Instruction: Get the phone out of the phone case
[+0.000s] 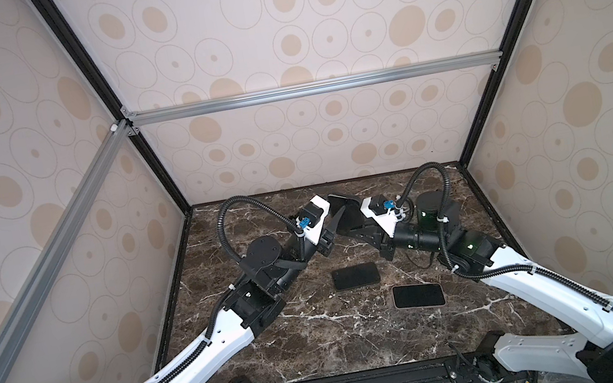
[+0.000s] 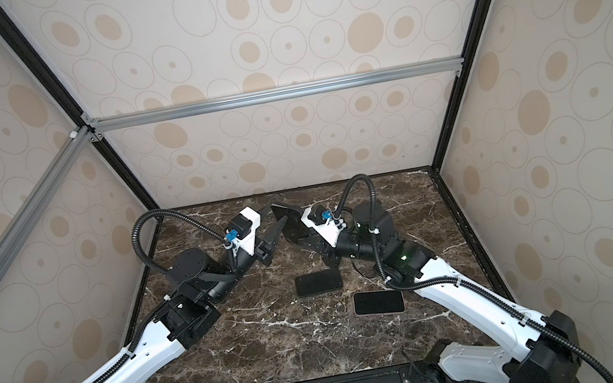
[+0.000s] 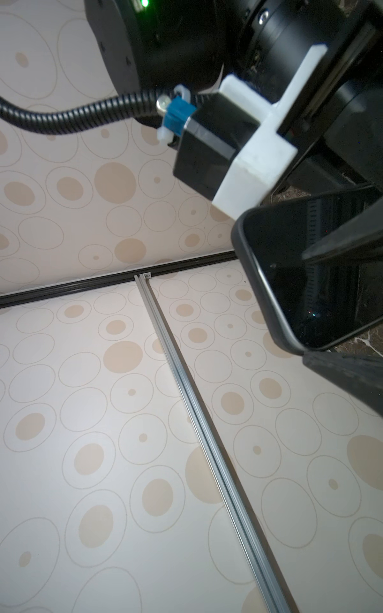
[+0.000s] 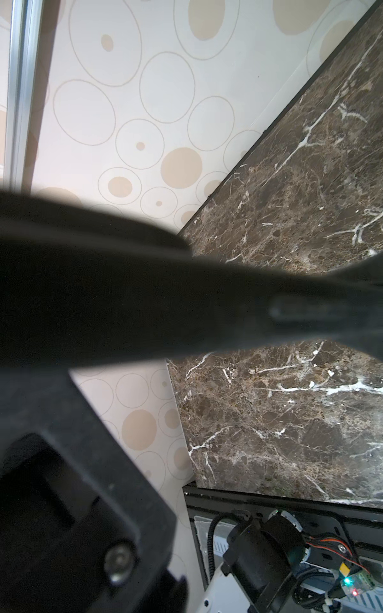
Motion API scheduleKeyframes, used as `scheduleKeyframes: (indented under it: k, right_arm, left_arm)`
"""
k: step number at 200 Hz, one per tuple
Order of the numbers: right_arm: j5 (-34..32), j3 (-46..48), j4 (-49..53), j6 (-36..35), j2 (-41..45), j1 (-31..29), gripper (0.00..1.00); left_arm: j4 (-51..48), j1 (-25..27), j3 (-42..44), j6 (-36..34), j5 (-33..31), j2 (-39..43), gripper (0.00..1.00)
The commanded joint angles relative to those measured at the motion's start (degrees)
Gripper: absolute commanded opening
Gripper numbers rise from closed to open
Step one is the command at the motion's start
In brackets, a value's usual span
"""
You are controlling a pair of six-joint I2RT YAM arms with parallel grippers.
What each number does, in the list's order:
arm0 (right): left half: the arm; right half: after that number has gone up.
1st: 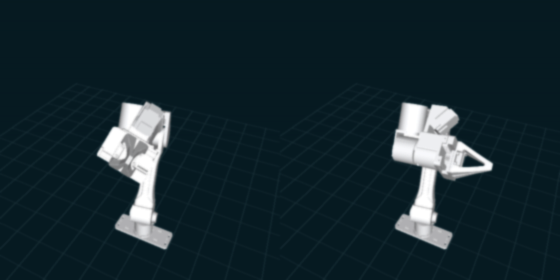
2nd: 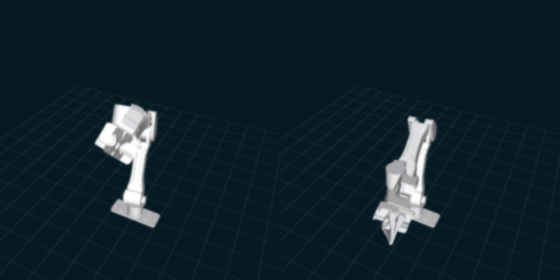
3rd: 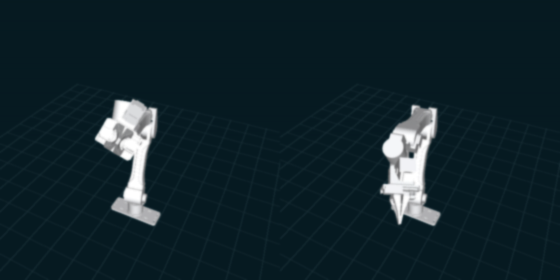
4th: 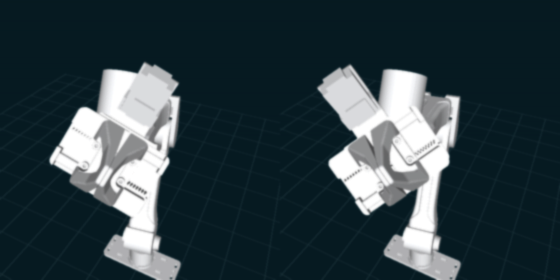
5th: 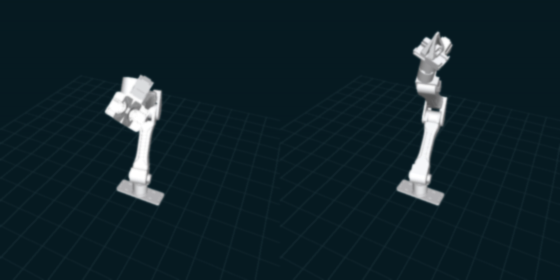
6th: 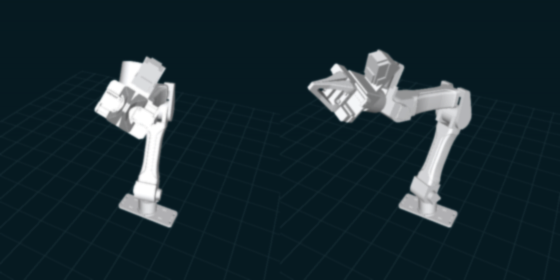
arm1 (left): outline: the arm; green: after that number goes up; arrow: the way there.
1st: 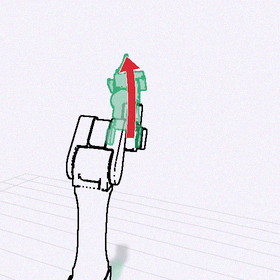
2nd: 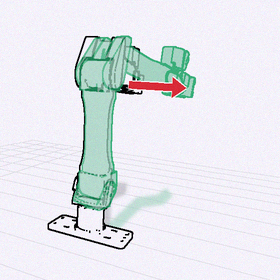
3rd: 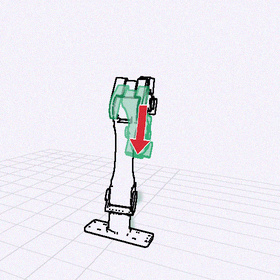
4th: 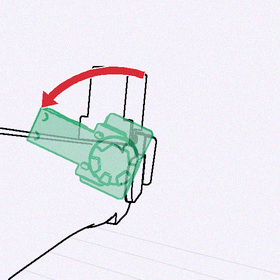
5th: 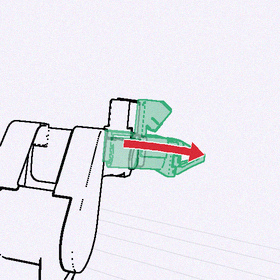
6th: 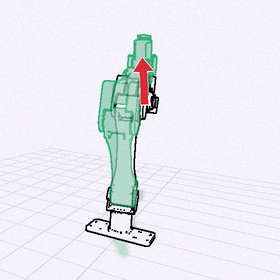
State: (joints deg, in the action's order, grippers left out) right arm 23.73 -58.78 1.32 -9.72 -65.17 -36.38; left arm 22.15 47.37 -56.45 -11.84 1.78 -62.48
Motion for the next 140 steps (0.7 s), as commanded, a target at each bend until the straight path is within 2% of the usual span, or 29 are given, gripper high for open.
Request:
scheduleKeyframes:
  k: [1,78,140]
  right_arm:
    - [0.2,-1.0,-5.6,1.9,0.0,-0.8,0.00]
    - [-1.5,-1.8,-1.3,-1.3,0.1,-1.4,0.00]
    - [-1.6,-2.1,-0.9,-1.7,0.1,-1.4,0.00]
  left_arm:
    - [1.9,0.5,-0.5,-0.6,-1.7,-0.1,0.43]
    - [2.9,0.7,0.2,-1.5,-3.6,1.0,0.44]
    - [2.7,0.8,0.2,-1.4,-3.5,0.9,0.39]
